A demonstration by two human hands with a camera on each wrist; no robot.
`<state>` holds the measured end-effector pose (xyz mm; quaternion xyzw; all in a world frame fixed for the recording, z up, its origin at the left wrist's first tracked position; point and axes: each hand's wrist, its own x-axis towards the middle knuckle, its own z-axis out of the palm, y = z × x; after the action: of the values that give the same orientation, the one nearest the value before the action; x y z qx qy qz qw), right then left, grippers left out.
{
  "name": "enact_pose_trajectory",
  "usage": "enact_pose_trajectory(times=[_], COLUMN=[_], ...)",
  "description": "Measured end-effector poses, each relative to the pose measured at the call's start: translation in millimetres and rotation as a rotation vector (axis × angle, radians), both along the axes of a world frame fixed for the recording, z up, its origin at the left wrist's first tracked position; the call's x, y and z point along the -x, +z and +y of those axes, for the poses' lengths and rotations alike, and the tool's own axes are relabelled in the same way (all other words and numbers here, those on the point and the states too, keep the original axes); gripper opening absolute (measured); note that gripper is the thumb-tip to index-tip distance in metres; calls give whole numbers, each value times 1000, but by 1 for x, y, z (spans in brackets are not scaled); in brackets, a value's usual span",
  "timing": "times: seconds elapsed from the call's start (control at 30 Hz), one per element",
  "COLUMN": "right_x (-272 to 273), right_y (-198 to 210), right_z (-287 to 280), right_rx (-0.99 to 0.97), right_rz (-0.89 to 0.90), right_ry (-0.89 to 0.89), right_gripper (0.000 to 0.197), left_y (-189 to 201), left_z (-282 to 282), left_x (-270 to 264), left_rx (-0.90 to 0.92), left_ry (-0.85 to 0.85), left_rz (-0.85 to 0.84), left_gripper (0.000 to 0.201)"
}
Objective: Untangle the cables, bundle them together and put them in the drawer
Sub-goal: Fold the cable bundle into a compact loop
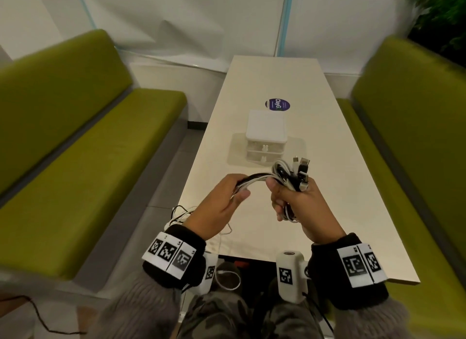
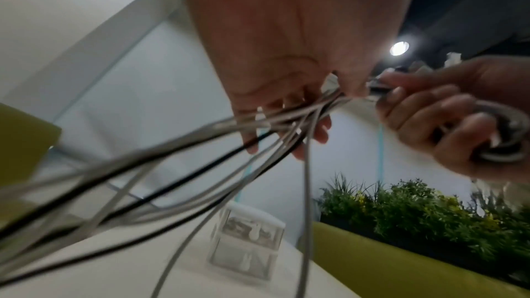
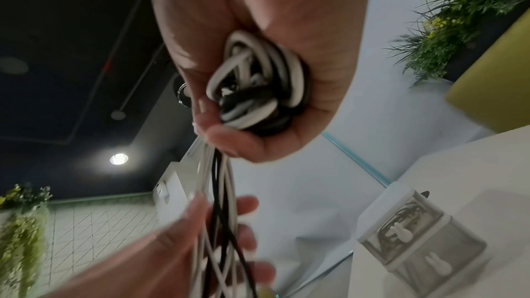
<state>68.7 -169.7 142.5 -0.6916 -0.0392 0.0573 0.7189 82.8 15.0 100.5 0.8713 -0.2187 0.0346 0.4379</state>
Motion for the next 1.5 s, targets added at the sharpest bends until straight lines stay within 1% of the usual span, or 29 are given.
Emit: enact_pose_trajectory(times=[0.03,0.13,0.2,0.27,0.37,0.5,0.6,0.63,0.73,0.77,0.87,0.9,0.97,1.0,1.03,1.13,1.2,1.27,1.33,1.37,1.4,1.47,1.5], right_x=[0,0,1,3,7,6,2,1,-1,-2,-2,-3,-5,-6,-6,-7,-8,-11,-15,-18,-20,-25,-27], right_y=[-1,-4,-8,-14,-21,-25,-24,-23,-19,-18,-22,-23,-25,-25,-25,-24,-26,-27,-26,-27,-27,-24,-22], right_z=[-1,-2,2,10,21,28,31,32,33,33,33,33,32,32,32,34,33,34,33,32,29,22,20], right_rx=[-24,-107,-163,-177,-167,-184,-190,-189,-188,-195,-234,-252,-263,-269,-290,-367,-359,-333,-361,-397,-447,-532,-553], right_rz=[1,5,-2,-13,-32,-33,-29,-31,-24,-14,25,34,32,25,20,35,28,9,15,31,48,65,67], right_ry=[-8,-18,-15,-17,-52,-93,-128,-134,-149,-159,-195,-204,-204,-201,-202,-241,-287,-319,-397,-442,-485,-538,-545], right_gripper=[28,24,21,22,18,18,27,27,13,11,17,22,34,36,34,23,21,22,27,26,20,2,4], left_y=[-1,-5,2,11,24,26,25,25,22,22,23,23,19,17,16,17,15,8,2,0,-4,-9,-12], left_z=[-1,-5,-10,-14,-17,-24,-29,-31,-35,-36,-37,-38,-40,-42,-43,-48,-51,-50,-48,-47,-45,-43,-41], left_x=[0,-2,-2,-3,-1,2,2,3,4,4,1,0,-2,-2,-2,-1,0,0,1,3,5,10,12], left_rx=[36,141,228,316,328,342,230,182,87,55,8,1,-1,7,34,115,133,84,-20,-64,-103,-162,-192], left_ry=[10,33,78,104,86,59,34,25,-13,-25,-87,-123,-191,-193,-180,-199,-219,-193,-129,-110,-92,-39,-16], left_rz=[35,129,142,134,115,198,189,181,157,159,187,180,150,154,166,172,133,59,30,20,22,67,80], left_gripper=[20,31,31,31,33,30,23,21,7,7,14,20,43,51,54,51,53,47,52,54,53,40,33])
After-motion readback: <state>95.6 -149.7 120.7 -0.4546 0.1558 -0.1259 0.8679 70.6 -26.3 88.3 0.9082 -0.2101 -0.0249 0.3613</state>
